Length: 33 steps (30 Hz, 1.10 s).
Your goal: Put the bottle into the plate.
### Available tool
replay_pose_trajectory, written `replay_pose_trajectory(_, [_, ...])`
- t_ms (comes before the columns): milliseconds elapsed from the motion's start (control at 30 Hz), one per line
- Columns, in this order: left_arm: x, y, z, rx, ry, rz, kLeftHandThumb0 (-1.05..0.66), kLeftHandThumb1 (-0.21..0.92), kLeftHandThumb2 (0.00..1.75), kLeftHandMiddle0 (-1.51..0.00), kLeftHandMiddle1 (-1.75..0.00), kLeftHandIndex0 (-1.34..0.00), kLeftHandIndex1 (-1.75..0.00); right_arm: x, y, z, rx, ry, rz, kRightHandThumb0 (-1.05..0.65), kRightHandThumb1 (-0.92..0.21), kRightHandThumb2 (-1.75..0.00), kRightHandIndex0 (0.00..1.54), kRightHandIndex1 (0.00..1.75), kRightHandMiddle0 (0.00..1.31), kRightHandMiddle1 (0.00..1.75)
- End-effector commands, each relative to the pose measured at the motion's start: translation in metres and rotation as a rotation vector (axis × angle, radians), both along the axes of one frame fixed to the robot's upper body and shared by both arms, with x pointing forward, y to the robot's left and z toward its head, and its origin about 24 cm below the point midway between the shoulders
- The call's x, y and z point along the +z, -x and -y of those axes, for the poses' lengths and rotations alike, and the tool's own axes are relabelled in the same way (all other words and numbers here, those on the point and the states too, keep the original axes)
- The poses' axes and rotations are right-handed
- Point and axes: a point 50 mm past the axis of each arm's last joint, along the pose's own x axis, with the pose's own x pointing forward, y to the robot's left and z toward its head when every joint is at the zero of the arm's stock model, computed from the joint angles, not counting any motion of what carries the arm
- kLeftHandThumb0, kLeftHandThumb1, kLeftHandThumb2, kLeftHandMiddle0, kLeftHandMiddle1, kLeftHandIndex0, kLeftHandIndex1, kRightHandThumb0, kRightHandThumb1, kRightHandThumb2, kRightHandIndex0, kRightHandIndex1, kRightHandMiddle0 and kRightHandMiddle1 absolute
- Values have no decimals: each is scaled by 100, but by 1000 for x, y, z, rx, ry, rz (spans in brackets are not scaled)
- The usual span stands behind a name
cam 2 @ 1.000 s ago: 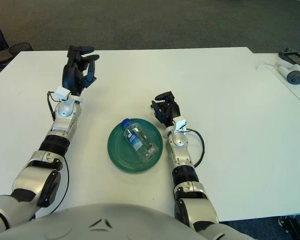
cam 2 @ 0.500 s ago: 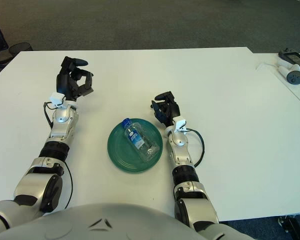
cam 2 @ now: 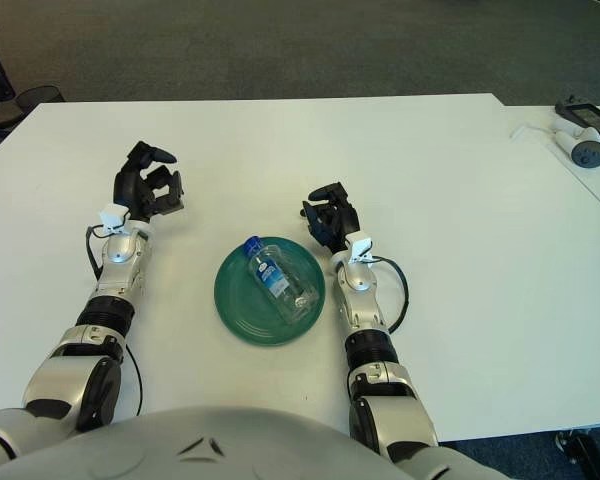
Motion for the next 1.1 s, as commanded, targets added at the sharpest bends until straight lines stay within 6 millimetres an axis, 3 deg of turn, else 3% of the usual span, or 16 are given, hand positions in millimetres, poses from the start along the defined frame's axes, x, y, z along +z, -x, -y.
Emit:
replay_pose_trajectory(0, [-11, 4, 2, -10, -35, -59, -46, 37, 125, -121, -175, -57, -175, -29, 16, 4, -11, -3, -159, -1, -92, -42, 34, 139, 21, 173])
replay_pose_trajectory(433, [-38, 12, 6, -23, -136, -200, -47, 32, 131, -120, -175, -61, -175, -29, 15, 6, -2, -2, -163, -1, -92, -42, 34, 139, 22, 174])
replay_pose_trajectory(567, [-56, 17, 3, 0, -123, -293, -47, 32, 131, -118, -175, -61, -175, -28, 14, 7, 5, -10, -160, -1, -92, -41, 34, 138, 22, 173])
replay_pose_trajectory(1067, [-51, 21, 19, -25, -55, -187, -49, 28, 136, -120, -175, -64, -175, -28, 13, 10, 6, -8, -159, -1, -92, -41, 35, 138, 22, 173])
